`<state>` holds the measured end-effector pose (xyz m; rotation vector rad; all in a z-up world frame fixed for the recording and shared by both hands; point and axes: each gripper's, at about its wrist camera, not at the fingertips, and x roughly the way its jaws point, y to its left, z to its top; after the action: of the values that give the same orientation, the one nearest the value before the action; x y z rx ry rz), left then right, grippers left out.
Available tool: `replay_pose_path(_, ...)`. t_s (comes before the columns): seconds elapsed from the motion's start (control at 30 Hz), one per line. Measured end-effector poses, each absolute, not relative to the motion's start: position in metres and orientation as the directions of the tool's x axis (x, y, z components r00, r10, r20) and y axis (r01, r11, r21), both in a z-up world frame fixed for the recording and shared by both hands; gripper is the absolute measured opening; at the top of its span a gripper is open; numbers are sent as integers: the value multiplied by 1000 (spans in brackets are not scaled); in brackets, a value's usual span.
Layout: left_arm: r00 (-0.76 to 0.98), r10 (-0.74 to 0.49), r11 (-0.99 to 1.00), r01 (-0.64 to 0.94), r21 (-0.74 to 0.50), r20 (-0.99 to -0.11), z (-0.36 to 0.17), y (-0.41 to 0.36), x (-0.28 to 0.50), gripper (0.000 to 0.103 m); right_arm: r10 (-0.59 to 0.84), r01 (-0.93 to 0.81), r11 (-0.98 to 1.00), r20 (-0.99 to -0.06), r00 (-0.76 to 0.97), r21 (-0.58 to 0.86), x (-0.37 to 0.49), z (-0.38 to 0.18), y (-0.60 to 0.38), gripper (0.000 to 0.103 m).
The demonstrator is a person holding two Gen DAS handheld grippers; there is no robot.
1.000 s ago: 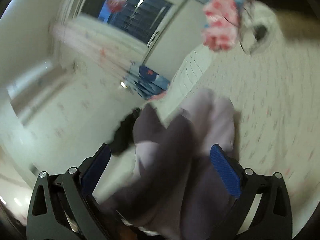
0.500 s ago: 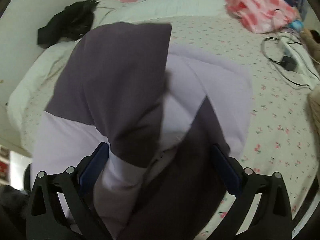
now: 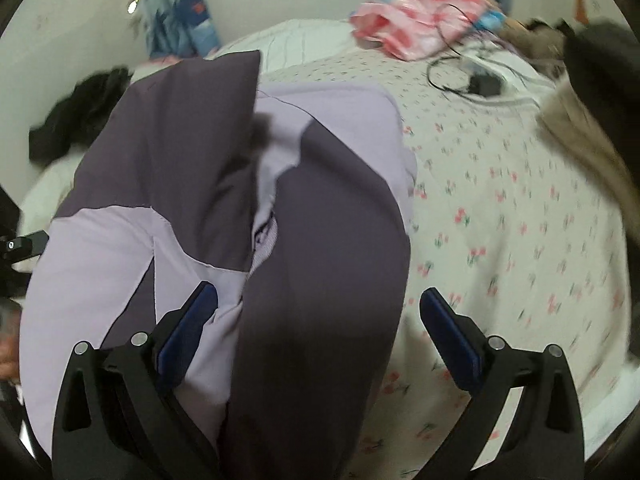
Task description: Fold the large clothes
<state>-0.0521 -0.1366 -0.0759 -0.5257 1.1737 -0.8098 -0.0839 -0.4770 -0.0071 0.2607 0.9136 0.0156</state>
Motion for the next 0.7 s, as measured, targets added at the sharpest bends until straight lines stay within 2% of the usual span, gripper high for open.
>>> replay_pose_path(0.1,150,-777,626,300,-720,-612,-78,-154,-50,98,189,130,929,-747,638,346,-90,-17,-486,96)
replay_pose_path(0.2,210,-717,678,432,-595,-664,-51,-169,-65,97,274,103,880,-674,686,463,-89,-29,-493,96)
replay_pose_path(0.37,411,-662,726,557,-403,-626,6,-150,-87,83,318,31,870,-607,728,493,-76,-9,-450,97)
replay_pose_path(0.5,537,-560,819,474,-324,-630,37,-76,-95,82,462,-122,831,-552,694,542,-35,7,-367,97)
replay_pose_path(0.6,642,-429,900,367,-236,-636,46,1,-104,82,577,-269,792,-527,624,548,-7,12,-283,97)
replay_pose_path(0.7,680,-279,960,211,-184,-678,34,66,-106,82,594,-360,803,-597,538,475,12,4,-205,97)
